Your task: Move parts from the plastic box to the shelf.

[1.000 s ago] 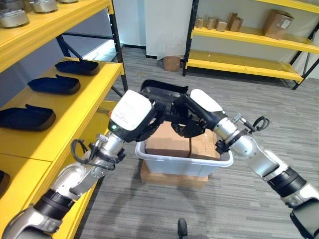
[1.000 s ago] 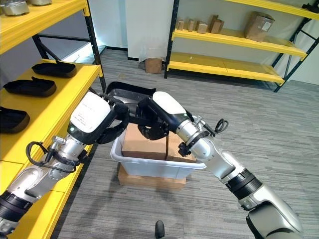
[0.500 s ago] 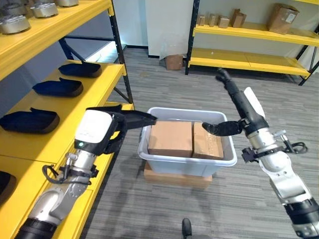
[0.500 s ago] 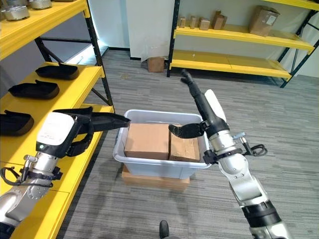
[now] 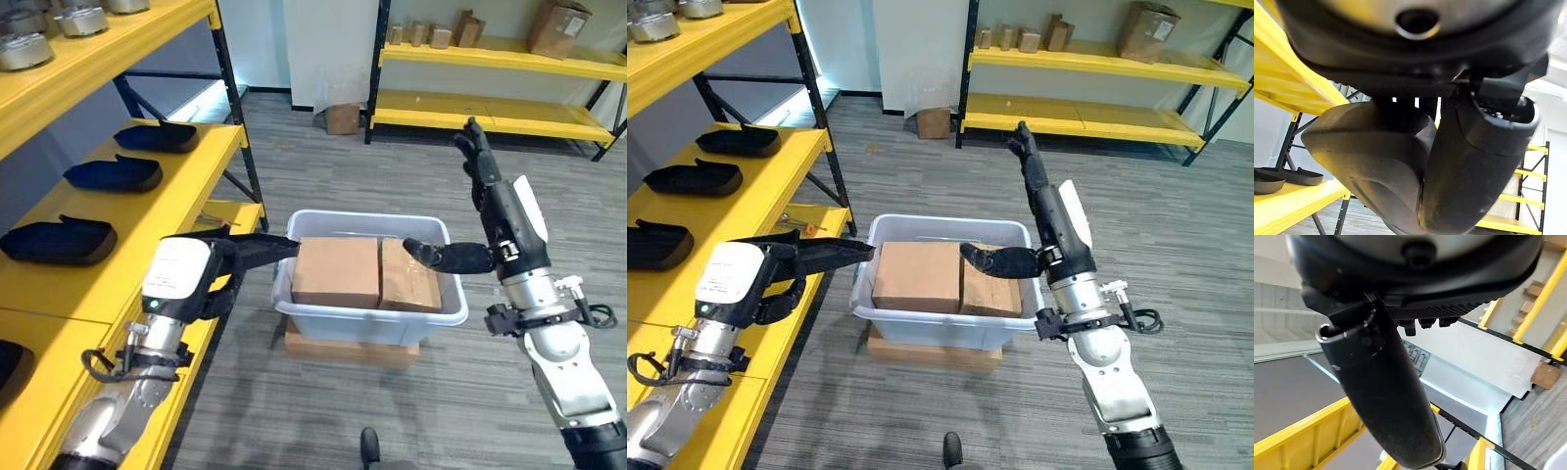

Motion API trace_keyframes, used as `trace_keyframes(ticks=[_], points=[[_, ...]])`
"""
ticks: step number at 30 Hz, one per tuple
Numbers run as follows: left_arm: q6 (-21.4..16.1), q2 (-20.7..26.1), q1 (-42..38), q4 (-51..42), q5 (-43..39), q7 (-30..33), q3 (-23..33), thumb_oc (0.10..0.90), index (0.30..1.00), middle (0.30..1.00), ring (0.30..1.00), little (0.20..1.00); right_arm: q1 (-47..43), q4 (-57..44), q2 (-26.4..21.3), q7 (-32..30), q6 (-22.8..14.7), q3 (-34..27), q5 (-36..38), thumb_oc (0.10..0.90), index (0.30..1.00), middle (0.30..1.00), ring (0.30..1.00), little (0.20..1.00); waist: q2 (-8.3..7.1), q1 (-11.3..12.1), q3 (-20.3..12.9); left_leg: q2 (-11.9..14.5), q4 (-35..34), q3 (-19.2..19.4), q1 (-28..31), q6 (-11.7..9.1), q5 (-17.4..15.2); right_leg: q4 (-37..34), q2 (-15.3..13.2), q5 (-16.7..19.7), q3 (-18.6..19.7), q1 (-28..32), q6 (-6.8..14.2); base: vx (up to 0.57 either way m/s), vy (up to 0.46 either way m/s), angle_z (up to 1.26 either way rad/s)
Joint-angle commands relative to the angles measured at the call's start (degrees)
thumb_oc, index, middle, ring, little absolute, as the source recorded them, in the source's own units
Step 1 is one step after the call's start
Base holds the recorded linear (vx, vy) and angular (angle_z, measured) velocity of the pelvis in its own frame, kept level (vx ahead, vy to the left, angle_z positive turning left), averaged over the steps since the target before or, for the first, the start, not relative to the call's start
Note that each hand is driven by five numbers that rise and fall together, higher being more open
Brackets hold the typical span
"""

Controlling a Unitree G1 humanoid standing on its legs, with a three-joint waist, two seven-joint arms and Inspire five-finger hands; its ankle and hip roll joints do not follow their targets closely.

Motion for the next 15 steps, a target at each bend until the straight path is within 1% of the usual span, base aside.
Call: trace_keyframes(ticks=[1, 5, 8, 9, 10, 11, 12, 13, 14, 15], points=[[-2.4, 2.3, -5.5, -7.0, -1.6, 5.3, 7.4, 0.4, 0.3, 0.3, 0.3, 0.3, -3.8, -4.3, 0.0, -3.2, -5.5, -2.3, 2.7, 0.9, 1.0, 1.0, 1.0, 1.0, 0.55, -0.7, -4.8, 4.2, -0.5, -5.3, -2.5, -1.5, 1.8, 2.7, -3.7, -6.1, -1.5, 3.1, 5.3, -0.04, -0.082, 0.0], [-2.7, 1.5, -4.7, -10.3, -2.0, 6.0, 9.0, 0.4, 0.3, 0.3, 0.3, 0.3, -4.6, -3.9, 0.9, -3.7, -5.6, -0.5, 1.8, 0.9, 1.0, 1.0, 1.0, 1.0, 1.31, -0.3, -4.3, 5.4, -0.5, -5.7, -3.2, -2.1, 2.9, 2.7, -2.3, -6.8, -1.8, 3.1, 4.5, -0.04, -0.087, 0.0], [-2.8, 2.1, -3.8, -13.8, -1.5, 6.7, 11.1, 0.4, 0.3, 0.3, 0.3, 0.3, -6.8, -4.4, 0.6, -3.6, -5.8, 1.9, 0.9, 0.9, 1.0, 1.0, 1.0, 1.0, 1.91, 1.0, -3.5, 7.1, -0.5, -6.7, -4.5, -3.2, 4.8, 2.4, -0.6, -7.4, -2.6, 3.1, 3.6, -0.07, -0.161, 0.03], [-2.8, 2.1, -3.7, -14.0, -1.6, 6.6, 11.3, 0.4, 0.3, 0.3, 0.3, 0.3, -6.9, -4.3, 0.7, -3.7, -5.8, 2.1, 0.8, 0.9, 1.0, 1.0, 1.0, 1.0, 1.95, 0.9, -3.5, 7.1, -0.5, -6.8, -4.5, -3.2, 4.8, 2.4, -0.6, -7.3, -2.6, 3.0, 3.6, -0.08, -0.146, 0.08], [-2.9, 2.6, -3.4, -15.0, -1.4, 7.5, 12.4, 0.4, 0.3, 0.3, 0.3, 0.3, -9.1, -4.4, 0.8, -4.1, -6.0, 3.5, 0.3, 0.9, 1.0, 1.0, 1.0, 1.0, 2.17, 2.0, -2.8, 7.8, -0.5, -7.4, -5.3, -3.8, 6.0, 1.9, 0.3, -7.6, -3.0, 3.0, 3.1, -0.05, -0.097, 0.09], [-2.9, 2.5, -3.3, -15.1, -1.4, 7.4, 12.6, 0.4, 0.3, 0.3, 0.3, 0.3, -9.4, -4.3, 0.8, -4.2, -6.0, 3.7, 0.3, 0.9, 1.0, 1.0, 1.0, 1.0, 2.24, 1.8, -2.7, 7.9, -0.5, -7.5, -5.4, -3.8, 6.1, 1.9, 0.4, -7.5, -3.1, 3.0, 3.0, -0.08, -0.123, 0.01], [-2.9, 2.7, -3.4, -15.6, -1.5, 7.7, 12.9, 0.4, 0.3, 0.3, 0.3, 0.3, -10.3, -4.3, 0.7, -4.6, -6.2, 4.2, -0.1, 0.9, 1.0, 1.0, 1.0, 1.0, 2.29, 2.3, -2.2, 8.0, -0.5, -7.8, -5.8, -4.0, 6.6, 1.7, 0.6, -7.6, -3.5, 2.9, 2.9, -0.09, -0.107, 0.04], [-2.9, 3.4, -4.0, -16.4, -1.4, 8.6, 13.3, 0.4, 0.3, 0.3, 0.3, 0.3, -12.4, -4.5, 0.6, -5.5, -6.4, 5.2, -0.7, 0.9, 1.0, 1.0, 1.0, 1.0, 2.4, 3.8, -1.1, 8.1, -0.5, -8.8, -7.2, -4.7, 8.2, 1.1, 0.9, -8.0, -4.6, 3.0, 2.6, -0.19, -0.141, 0.1], [-2.9, 3.9, -5.0, -16.7, -1.4, 9.5, 13.4, 0.4, 0.3, 0.3, 0.3, 0.3, -14.0, -4.2, 0.4, -6.5, -6.6, 5.8, -1.4, 0.9, 1.0, 1.0, 1.0, 1.0, 2.66, 4.6, -0.1, 7.7, -0.5, -10.1, -9.6, -5.4, 10.3, 0.9, 0.7, -7.9, -6.4, 2.3, 2.3, -0.21, -0.126, 0.32], [-2.8, 4.1, -5.9, -16.8, -1.3, 10.1, 13.1, 0.4, 0.3, 0.3, 0.3, 0.3, -14.6, -4.2, 0.2, -7.2, -6.7, 5.9, -2.1, 0.9, 1.0, 1.0, 1.0, 1.0, 2.73, 4.8, 0.2, 7.5, -0.5, -10.1, -11.1, -5.6, 11.6, 0.9, 0.3, -7.9, -7.8, 1.9, 2.3, -0.2, -0.052, 0.6]])
